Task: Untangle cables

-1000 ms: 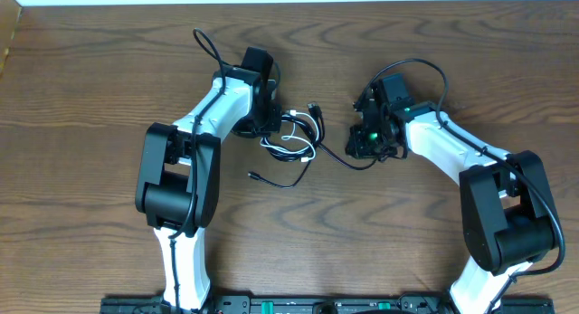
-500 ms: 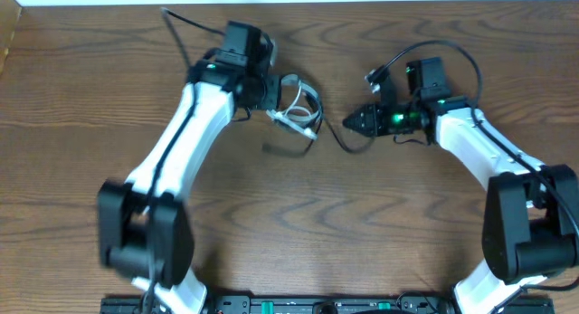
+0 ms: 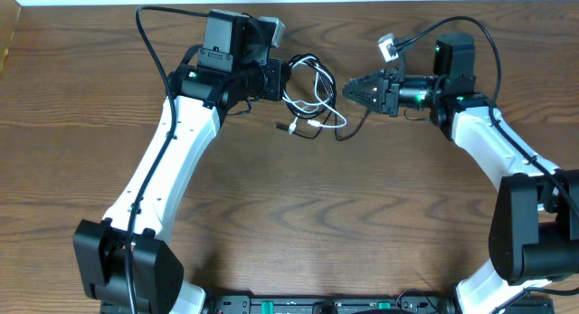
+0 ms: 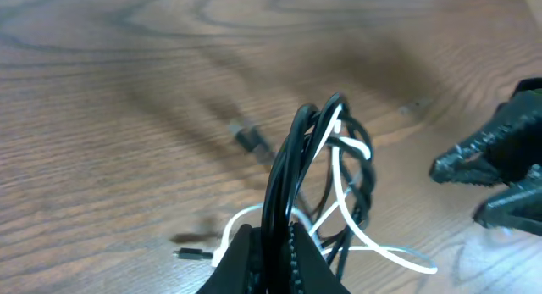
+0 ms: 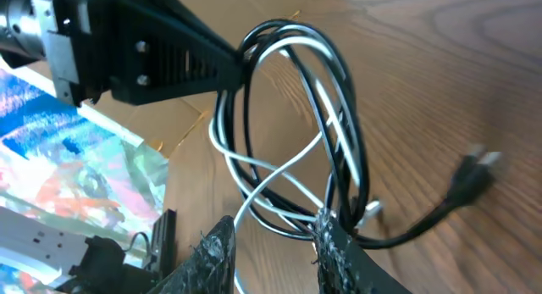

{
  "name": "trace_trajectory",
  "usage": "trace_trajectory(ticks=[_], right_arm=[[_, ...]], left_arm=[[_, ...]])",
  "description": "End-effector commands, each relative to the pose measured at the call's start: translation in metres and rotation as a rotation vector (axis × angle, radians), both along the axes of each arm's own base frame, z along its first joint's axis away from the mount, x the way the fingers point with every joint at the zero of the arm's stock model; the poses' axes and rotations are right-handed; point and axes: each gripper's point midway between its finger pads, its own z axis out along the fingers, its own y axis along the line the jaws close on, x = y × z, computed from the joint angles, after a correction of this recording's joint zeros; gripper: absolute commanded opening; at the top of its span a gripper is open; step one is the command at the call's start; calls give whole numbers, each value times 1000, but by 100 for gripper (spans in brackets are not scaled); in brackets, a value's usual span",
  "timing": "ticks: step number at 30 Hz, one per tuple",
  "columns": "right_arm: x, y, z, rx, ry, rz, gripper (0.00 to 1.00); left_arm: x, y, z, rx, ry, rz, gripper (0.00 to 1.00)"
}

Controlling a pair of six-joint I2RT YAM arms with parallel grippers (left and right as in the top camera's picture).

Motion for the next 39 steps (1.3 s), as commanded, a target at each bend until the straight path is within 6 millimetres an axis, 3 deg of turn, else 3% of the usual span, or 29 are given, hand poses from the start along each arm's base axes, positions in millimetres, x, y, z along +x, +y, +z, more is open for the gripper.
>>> trace_trajectory(ticks=[1,10,15,23,29,39], right_arm=[[5,-4,8,-9,-5,-36,28],[11,-4,-12,-91,49,-111,35],[7,5,-20,-129,46,-105,35],[19,11,-36,-236,28,-200,31],[15,24,-39,-256,17,-188,34],[32,24,-59,-421,-25,-347,32]], left_arm=[[-6,-11,14,-43,-29,-70,7],[-10,-18,17,-80,-28,-110,8],[-10,-18,17,-81,-27,-109,8],[-15,-22,18,-102,-10,-131,8],[-17,-21,16,-100,2,-130,8],[-24,-30,21,-154,18,-175,7]])
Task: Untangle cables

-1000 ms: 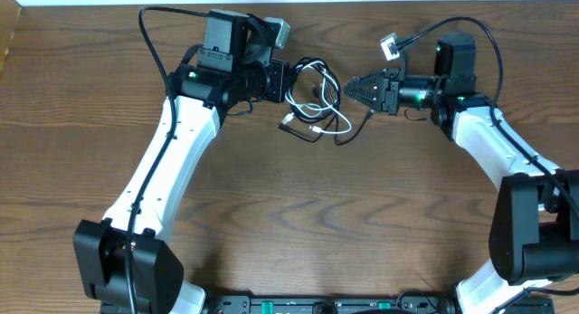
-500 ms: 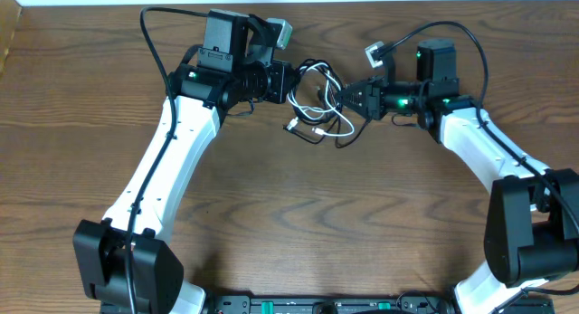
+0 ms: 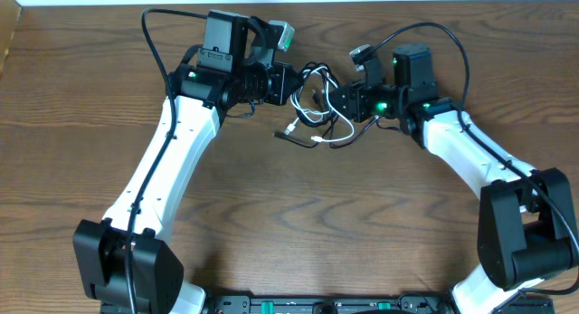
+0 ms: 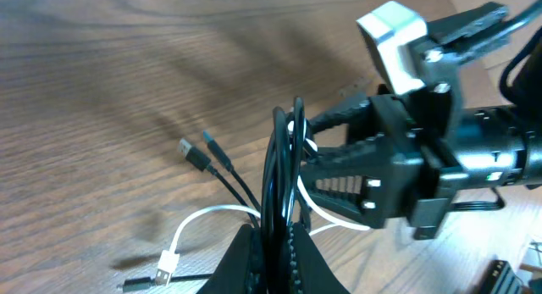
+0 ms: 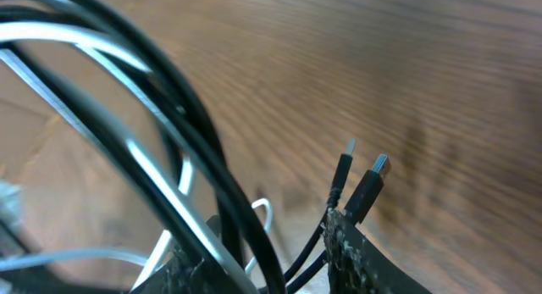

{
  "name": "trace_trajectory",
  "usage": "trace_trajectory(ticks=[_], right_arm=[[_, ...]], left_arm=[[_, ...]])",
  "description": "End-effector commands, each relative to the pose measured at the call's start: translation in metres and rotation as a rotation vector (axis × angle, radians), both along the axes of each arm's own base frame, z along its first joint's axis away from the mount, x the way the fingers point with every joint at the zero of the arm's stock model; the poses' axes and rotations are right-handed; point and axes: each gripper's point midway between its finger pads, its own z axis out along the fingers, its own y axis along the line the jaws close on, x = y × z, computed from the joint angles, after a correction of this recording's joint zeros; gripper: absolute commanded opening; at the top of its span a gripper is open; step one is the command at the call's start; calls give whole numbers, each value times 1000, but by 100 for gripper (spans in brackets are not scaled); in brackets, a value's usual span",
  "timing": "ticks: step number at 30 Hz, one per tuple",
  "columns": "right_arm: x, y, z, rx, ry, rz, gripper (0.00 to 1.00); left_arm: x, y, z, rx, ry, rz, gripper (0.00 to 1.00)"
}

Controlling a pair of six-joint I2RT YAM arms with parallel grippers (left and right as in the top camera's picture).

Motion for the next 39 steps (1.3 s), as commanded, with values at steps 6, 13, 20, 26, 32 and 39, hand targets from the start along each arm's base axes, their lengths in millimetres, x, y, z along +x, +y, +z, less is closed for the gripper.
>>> trace_trajectory(ticks=[6,13,20,26,32,39], right_arm=[[17,-14,-8,-160,-57,-147,1],[13,-7,-3,-108,-35,-122,1],[13,-7,-3,-87,1,-146,1],[12,-6,-3,-81,6,-145,1],[10,-4,-2,-69,15,-135,1],[9,-4,-4,-73,23,-135,1]], left_arm=[[-9,-11,14,-63,-8,-60,7],[-6,1,2,7,12,-5,29],[-12,9,-17,60,86,24,51],[-12,30,-51,160,218,163,51],[-10,20,-71,158,275,170,51],[-3,0,-81,151,248,130,51]])
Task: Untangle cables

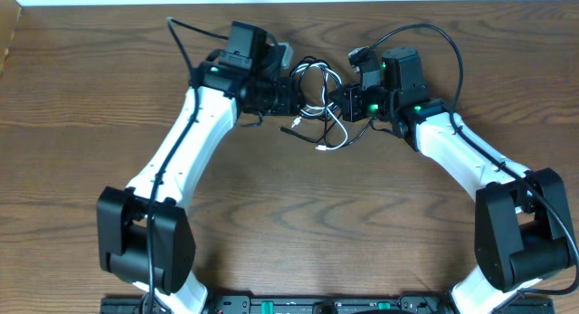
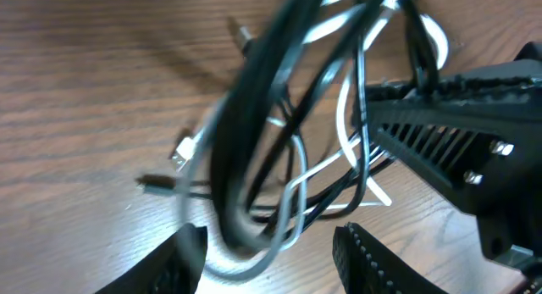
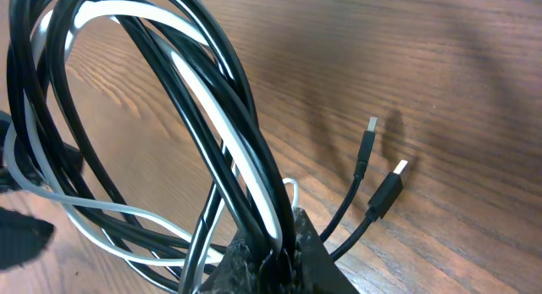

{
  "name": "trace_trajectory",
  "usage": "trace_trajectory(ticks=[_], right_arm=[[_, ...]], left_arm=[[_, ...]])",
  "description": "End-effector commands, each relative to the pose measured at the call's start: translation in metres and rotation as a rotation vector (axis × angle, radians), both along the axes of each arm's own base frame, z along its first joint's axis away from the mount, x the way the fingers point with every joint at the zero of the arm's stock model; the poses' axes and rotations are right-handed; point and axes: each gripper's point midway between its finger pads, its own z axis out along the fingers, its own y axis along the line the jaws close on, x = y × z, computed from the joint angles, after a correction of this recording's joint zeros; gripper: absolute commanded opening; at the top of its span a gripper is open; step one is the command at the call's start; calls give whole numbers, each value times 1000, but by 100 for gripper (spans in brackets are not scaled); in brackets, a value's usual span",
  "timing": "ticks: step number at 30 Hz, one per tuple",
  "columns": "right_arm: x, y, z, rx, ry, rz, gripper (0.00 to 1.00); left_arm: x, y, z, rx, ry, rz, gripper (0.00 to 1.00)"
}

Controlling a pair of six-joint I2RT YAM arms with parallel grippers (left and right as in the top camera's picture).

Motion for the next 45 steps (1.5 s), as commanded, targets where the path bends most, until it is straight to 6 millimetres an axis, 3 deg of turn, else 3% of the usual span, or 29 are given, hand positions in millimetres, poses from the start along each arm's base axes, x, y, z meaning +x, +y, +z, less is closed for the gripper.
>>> trace_trajectory(ticks=[1,4,7,10,19,21,23,26,31,35,39,41,45], right_arm=[[1,1,12,22,-12,1,1],[0,1,12,21,-8,2,1],[-1,1,11,19,-4,2,1],[-1,1,11,19,-4,2,1],[-2,0,10,15,-2,4,1],[-2,0,9,14,0,3,1],[-2,0,9,12,3,2,1],[-2,0,9,11,4,1,1],[-2,0,9,12,3,1,1],[-2,0,9,11,3,2,1],[-2,0,8,11,6,2,1],[-2,0,8,10,6,2,1],[-2,0,8,10,6,2,1]], left_arm=[[2,-6,-10,8,8,1,52],[4,-7,-16,14,18,1,51],[3,-7,-25,21,39,0,36],[1,-6,-33,30,66,0,30],[-3,-7,-33,19,90,3,32],[-4,-8,-32,12,98,9,45],[-5,-9,-30,2,97,5,48],[-6,-11,-20,-19,86,4,39],[-6,-11,-11,-30,74,17,36],[-7,-10,-12,-30,79,18,20],[-8,-12,-11,-42,89,28,20],[-8,-13,-11,-50,93,24,30],[-9,-13,-11,-58,110,49,29]])
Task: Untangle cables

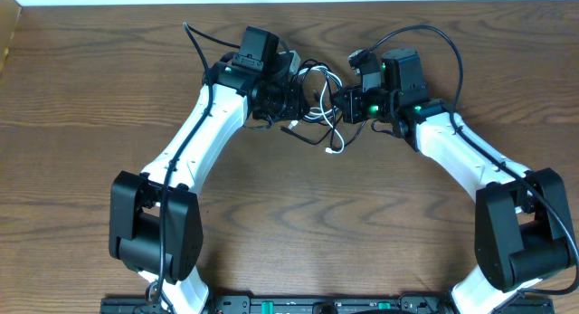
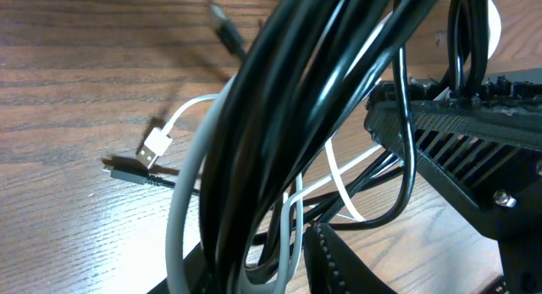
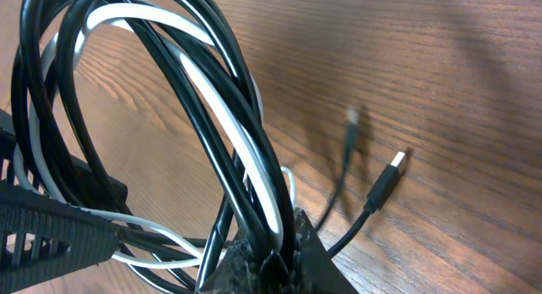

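A tangle of black and white cables (image 1: 317, 86) hangs above the wooden table between my two grippers. My right gripper (image 1: 340, 104) is shut on several black and white strands (image 3: 199, 99) at the loop's base (image 3: 273, 243). My left gripper (image 1: 291, 100) is on the other side, its jaws partly open around the thick bundle (image 2: 322, 91), one finger on each side (image 2: 269, 258). The right gripper's fingers (image 2: 449, 137) show in the left wrist view, right by the bundle. Loose ends trail down: a black USB plug (image 3: 392, 170), a white USB plug (image 2: 153, 147) and a white end (image 1: 330, 149).
The brown wooden table (image 1: 289, 223) runs under both arms. The right arm's own black cable (image 1: 425, 32) arcs above its wrist, and the left arm's lead (image 1: 194, 35) rises near the back edge.
My left gripper's jaws stand closer together around the bundle than before, and the left wrist sits a little nearer the right gripper. The loose plug ends have swung. The right gripper keeps its hold.
First my left gripper was shut on the bundle while the right stood open off to the right. Then the right gripper was at the bundle, jaws open. Then it was shut on the strands and the left was wide open. Now the left jaws are narrower around the bundle.
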{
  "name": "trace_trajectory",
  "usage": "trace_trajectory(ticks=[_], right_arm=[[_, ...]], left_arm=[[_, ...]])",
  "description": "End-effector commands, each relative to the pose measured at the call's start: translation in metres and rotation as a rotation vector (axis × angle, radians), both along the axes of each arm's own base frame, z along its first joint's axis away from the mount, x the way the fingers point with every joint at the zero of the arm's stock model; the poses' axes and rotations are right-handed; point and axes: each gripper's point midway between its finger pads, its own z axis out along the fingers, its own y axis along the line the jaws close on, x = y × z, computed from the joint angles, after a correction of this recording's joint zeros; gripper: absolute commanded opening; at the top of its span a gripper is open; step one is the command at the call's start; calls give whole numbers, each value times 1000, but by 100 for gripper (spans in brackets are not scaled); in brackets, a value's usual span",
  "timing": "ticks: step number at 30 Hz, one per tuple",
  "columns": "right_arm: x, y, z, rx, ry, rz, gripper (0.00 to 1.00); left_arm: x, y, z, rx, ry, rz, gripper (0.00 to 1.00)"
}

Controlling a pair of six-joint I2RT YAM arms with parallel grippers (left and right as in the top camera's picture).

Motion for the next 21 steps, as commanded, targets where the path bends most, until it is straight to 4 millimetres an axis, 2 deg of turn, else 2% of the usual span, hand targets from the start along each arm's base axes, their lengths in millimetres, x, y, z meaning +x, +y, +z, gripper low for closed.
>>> trace_trajectory(ticks=[1,6,11,14,16,17,21], right_arm=[[1,1,12,18,-17,2,1],[1,1,12,12,-26,10,1],[0,1,11,6,-25,15,1],[0,1,11,5,-25,15,1],[0,1,11,6,-25,15,1],[0,1,11,5,-25,15,1],[0,1,11,6,-25,15,1]], left_arm=[[-3,-1,13,-35,8,34,27],[-3,-1,13,-54,59,106,27],[-10,-11,21,-127,99,93,42],[-11,-12,24,-134,99,93,42],[-11,-11,24,-135,101,97,33],[-12,-11,23,-136,112,109,32],[-15,-9,20,-127,157,154,34]])
